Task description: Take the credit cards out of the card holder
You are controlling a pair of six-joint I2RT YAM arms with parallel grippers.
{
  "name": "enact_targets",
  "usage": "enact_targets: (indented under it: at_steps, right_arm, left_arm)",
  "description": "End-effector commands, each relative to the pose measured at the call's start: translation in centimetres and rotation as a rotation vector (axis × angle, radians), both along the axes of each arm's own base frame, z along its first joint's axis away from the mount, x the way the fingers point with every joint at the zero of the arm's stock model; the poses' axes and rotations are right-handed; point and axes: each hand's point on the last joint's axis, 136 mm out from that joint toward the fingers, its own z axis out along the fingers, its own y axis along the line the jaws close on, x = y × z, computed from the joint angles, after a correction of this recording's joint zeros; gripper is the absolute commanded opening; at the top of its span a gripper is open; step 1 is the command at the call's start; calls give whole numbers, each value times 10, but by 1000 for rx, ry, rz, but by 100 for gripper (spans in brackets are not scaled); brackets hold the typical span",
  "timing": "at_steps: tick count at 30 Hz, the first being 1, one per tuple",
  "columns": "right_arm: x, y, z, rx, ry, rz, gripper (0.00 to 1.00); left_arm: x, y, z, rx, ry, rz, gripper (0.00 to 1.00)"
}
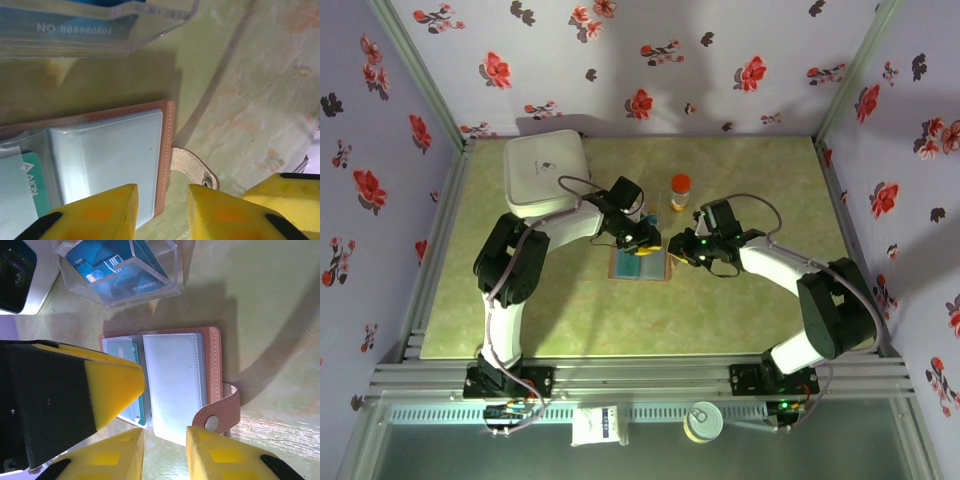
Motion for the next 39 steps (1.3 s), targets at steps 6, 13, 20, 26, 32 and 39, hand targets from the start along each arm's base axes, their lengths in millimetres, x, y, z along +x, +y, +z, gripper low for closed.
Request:
enact_targets:
  at_steps: [6,13,20,26,32,39]
  right_arm:
    - [5,23,-1,8,25,33,28]
    - [9,55,-3,3,34,89,28]
    - [14,86,-8,1,49,134,28]
    - [16,99,-17,-5,69,155,28]
    - [14,100,-30,-21,97,156,28]
    - [12,100,-40,-29,118,160,28]
  left_arm:
    - [1,23,-2,1,-1,20,29]
    - [3,52,-3,-1,-5,67,27]
    - [1,84,-7,0,-2,121,25]
    - [-2,98,-14,-11,14,144,19]
    - [-3,96,-24,-19,34,137,13]
    - [-4,96,-33,-16,50,132,6]
